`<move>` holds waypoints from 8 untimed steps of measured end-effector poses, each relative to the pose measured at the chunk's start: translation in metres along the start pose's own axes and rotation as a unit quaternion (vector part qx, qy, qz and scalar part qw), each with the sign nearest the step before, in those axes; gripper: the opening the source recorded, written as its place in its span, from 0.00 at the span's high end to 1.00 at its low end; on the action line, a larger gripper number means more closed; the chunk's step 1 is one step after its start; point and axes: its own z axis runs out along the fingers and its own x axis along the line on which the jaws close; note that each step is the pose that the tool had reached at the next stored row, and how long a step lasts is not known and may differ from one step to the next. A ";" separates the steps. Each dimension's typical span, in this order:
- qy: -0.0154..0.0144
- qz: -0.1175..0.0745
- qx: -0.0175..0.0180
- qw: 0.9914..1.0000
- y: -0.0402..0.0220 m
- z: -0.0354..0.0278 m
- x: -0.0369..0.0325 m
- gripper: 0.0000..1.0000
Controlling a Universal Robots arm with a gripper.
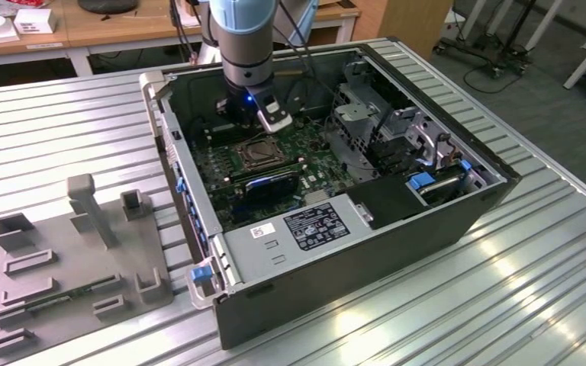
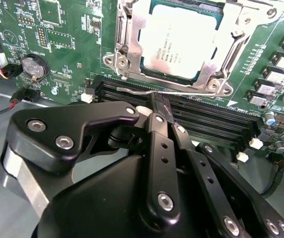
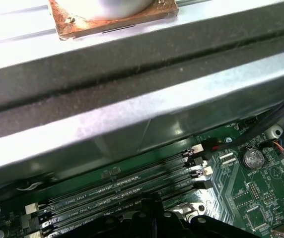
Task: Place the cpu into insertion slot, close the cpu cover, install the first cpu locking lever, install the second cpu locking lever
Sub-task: 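Install the first cpu locking lever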
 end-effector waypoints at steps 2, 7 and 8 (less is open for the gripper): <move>0.000 0.000 0.000 1.000 -0.0006 0.0008 -0.0002 0.89; 0.000 0.000 0.000 1.000 -0.0019 0.0029 -0.0004 0.89; 0.000 0.000 0.000 1.000 -0.0021 0.0034 -0.0004 0.89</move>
